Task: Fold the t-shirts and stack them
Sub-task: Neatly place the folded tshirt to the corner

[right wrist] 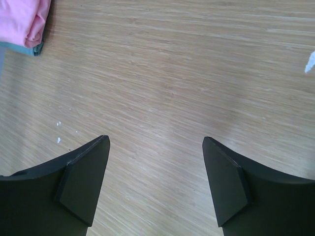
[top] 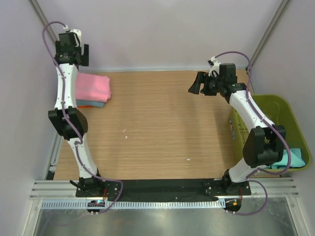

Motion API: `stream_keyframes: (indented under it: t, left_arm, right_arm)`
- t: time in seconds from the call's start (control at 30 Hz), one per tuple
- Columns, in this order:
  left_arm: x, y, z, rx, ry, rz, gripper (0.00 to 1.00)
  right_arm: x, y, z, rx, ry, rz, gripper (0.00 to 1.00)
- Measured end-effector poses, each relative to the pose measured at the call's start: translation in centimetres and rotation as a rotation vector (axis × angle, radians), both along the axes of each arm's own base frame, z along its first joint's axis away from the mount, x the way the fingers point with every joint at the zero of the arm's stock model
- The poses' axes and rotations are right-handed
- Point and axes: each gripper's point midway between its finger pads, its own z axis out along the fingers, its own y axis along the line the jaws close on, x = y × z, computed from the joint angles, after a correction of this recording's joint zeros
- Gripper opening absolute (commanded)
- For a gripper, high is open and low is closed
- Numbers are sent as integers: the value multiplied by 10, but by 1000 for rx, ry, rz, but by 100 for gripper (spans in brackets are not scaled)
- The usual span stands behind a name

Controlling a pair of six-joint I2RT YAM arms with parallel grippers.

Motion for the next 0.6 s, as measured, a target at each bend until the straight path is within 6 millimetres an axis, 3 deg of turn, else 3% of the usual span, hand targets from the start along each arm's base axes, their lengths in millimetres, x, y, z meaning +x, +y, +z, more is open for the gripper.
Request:
stream_keyframes:
  t: [0.23,0.33,0.4,0.47,0.57,0.6]
  left_arm:
    - [-18,-145,75,-25,-175,-281,100]
    - [-29,-195,83,-113,-192,-436,100]
    - [-29,-214,73,-189,-169,-509,100]
    - [-23,-225,49,-265,-117,-553,99]
    - [-13,-241,-3,-375,-7,-599,100]
    - [-8,-246,-29,-412,47,-605,100]
  right_arm:
    - [-24,-19,-8,-22,1,-45,86]
    - [-35,-25,-19,-26,23,-62,86]
    - [-40,-29,-26,-23,44,-74,86]
    - [-42,-32,-32,-22,61,-86,86]
    - [-41,-41,-34,-20,72,-113,86]
    - [-40,-45,-34,-19,70,-125,86]
